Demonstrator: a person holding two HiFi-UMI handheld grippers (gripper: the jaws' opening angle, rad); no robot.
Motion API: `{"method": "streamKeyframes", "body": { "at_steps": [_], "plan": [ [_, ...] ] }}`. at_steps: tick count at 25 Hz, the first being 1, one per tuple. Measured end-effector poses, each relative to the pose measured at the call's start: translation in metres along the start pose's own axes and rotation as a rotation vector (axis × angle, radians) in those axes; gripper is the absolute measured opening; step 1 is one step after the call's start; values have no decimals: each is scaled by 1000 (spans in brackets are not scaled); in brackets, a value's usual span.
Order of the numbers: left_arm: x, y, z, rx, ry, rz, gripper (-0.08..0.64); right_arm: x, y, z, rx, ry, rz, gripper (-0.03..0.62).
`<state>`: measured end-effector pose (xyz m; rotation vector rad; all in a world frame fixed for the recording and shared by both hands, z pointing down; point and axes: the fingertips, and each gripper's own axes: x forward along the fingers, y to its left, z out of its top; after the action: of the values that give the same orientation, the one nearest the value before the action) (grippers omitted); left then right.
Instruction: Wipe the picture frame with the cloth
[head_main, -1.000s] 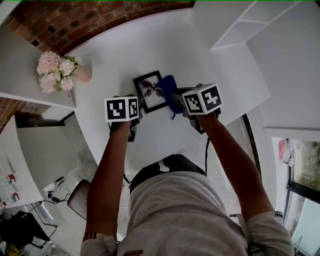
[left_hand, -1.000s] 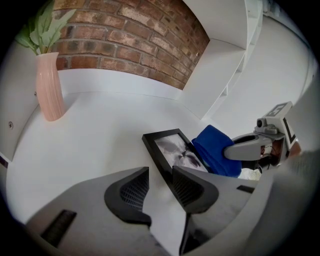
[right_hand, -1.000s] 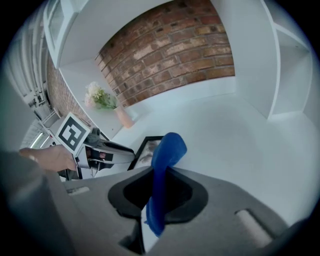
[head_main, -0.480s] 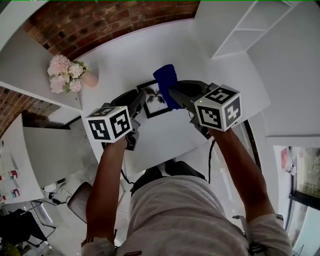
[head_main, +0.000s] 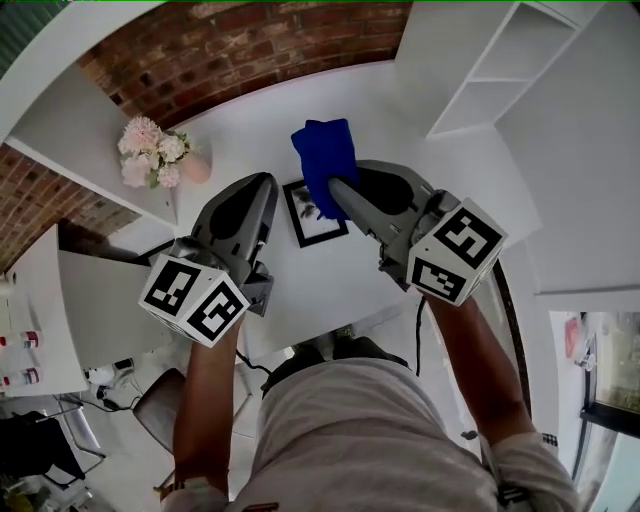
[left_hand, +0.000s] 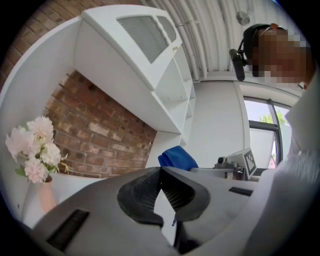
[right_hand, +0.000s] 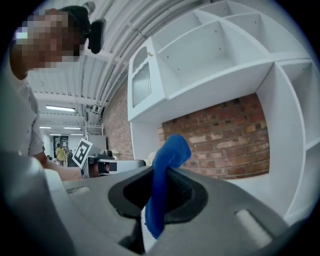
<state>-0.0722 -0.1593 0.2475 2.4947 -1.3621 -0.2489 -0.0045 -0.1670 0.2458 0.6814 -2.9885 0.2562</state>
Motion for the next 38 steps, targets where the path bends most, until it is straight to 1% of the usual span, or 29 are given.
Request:
{"method": "streamKeyframes", "body": {
  "at_steps": [3,5,9,12,16,23,38],
  "plan": [
    [-9,-14,15,82,-50,-8,0,-6,14,16,-44,-83,26,49],
    [-15,-21,23,122,-76,-8,0,-10,24,23,-77,-129,44,49],
    [-26,-29,28,163,-113,0,0,-16,41,26,-130,-185,74,49],
    [-33,-32,27,170,-132,-3,0,-18,48,22,-131,-203,81,49],
    [-37,-35,18,184,-123,-6,0,-20,52,16,-137,-213,76,49],
    [-41,-38,14,203,-129,-11,0,-21,68,13,-200,-230,86,48],
    [-41,-39,12,195,-129,-28,0,-28,63,12,-190,-242,48,48]
  ]
}}
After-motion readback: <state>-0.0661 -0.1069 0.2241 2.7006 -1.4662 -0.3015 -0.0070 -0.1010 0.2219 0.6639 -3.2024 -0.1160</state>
